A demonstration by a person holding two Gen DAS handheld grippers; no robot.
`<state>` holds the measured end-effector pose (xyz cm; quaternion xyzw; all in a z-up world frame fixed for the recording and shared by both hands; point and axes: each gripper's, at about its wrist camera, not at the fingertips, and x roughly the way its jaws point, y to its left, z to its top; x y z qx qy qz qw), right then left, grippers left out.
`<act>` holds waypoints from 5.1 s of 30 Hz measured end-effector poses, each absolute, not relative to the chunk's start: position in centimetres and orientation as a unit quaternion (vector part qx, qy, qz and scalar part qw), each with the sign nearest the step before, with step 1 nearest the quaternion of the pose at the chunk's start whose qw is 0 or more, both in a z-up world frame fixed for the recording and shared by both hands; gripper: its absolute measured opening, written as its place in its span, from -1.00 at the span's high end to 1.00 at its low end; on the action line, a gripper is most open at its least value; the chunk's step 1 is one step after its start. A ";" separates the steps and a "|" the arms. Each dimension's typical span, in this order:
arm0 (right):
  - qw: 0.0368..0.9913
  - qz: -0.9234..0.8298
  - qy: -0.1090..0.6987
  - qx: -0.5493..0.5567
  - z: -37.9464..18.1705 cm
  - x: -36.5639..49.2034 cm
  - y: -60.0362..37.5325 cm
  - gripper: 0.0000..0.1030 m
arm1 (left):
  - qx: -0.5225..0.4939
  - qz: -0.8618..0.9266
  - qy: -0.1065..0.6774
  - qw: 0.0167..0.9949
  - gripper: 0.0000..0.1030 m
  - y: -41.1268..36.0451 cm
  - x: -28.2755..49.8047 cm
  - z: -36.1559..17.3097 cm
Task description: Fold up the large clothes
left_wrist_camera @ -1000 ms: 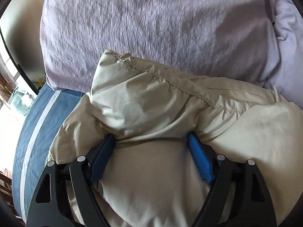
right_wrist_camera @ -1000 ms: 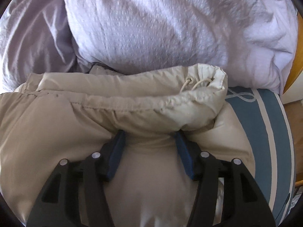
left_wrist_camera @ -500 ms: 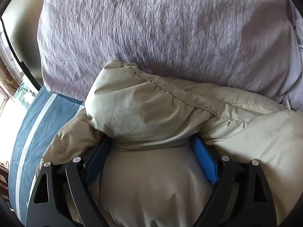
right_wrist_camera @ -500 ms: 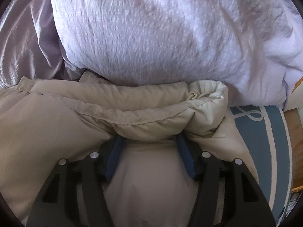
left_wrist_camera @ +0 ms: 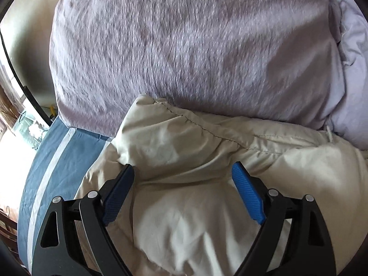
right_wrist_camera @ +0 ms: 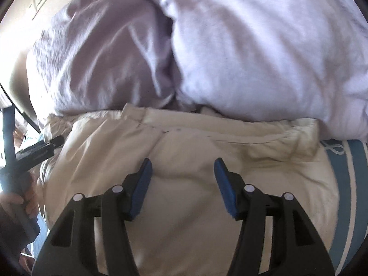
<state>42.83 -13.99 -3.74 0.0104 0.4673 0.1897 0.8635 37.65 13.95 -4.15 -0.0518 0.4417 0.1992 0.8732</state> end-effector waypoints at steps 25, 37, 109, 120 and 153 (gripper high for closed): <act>0.865 0.142 0.480 -0.022 -11.3 46.2 -10.1 -0.24 | -0.061 0.207 0.452 0.866 -0.79 18.8 39.5 -8.9; 0.866 0.076 0.491 0.050 -5.7 41.7 -22.4 -0.50 | -0.079 0.180 0.446 0.873 -0.79 22.3 31.7 -3.9; 0.818 0.072 0.528 0.216 -9.5 20.4 -28.4 -0.09 | -0.361 0.168 0.431 0.810 -0.04 29.4 8.9 -8.2; 0.863 0.092 0.485 0.106 -4.7 21.9 -24.0 -0.23 | -0.364 0.205 0.436 0.797 -0.73 30.3 9.2 -8.7; 0.840 0.132 0.525 -0.040 -8.8 22.2 -14.9 -0.39 | -0.223 0.138 0.546 0.796 -0.79 31.7 18.3 -9.0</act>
